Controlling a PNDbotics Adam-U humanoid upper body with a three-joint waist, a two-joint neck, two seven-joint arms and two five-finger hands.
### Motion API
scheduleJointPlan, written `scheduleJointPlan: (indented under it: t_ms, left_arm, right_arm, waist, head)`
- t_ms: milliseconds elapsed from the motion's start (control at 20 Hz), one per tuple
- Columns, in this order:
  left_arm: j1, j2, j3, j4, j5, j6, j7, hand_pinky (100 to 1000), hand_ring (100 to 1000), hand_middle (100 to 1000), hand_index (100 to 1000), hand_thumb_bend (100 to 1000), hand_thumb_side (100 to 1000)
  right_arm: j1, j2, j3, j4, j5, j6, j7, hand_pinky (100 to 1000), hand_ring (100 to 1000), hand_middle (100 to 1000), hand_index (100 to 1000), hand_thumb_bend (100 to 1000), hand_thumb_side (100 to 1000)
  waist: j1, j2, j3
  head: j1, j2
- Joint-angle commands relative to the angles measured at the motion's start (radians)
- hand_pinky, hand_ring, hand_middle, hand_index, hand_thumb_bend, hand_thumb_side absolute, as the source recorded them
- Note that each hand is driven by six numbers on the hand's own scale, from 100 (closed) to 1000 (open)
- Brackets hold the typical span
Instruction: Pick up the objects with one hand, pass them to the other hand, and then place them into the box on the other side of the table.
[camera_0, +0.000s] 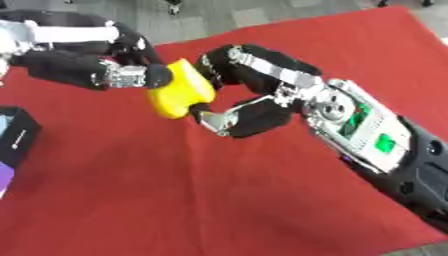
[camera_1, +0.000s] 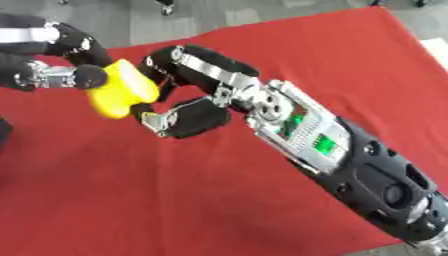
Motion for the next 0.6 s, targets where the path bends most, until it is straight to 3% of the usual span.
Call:
scheduleJointPlan:
  t_ms: [50, 150, 350, 600]
  left_arm:
    - [-0.022, 0.007, 0.007, 0.006, 0.013, 0.007, -0.028, 874, 819, 793, 823, 389, 898]
    - [-0.022, 0.005, 0.009, 0.013, 0.015, 0.006, -0.038, 873, 817, 791, 830, 352, 882]
    - [-0.021, 0.0, 0.015, 0.025, 0.015, 0.03, -0.028, 867, 810, 782, 830, 170, 796]
    - [-0.031, -0.014, -0.001, 0.045, 0.006, 0.053, -0.047, 870, 816, 787, 830, 108, 831]
  right_arm:
    - [-0.018, -0.009, -0.016, -0.021, 0.007, 0.001, 0.003, 652, 686, 464, 569, 100, 128]
    - [-0.019, -0.009, -0.017, -0.021, 0.005, 0.005, 0.001, 650, 684, 463, 569, 100, 129]
    - [-0.02, -0.006, -0.018, -0.021, 0.005, 0.022, -0.008, 647, 684, 463, 568, 100, 135]
    - [-0.022, 0.0, -0.019, -0.021, -0.006, 0.047, -0.017, 645, 684, 462, 567, 100, 144]
  waist:
    - [0.004, -0.013, 0.0]
    - [0.004, -0.012, 0.0]
    - [0.004, -0.013, 0.0]
    - [0.004, -0.015, 0.002]
  head:
    - [0.0, -0.004]
    - [-0.001, -0.004]
    - [-0.005, -0.003]
    - [-0.006, -0.002]
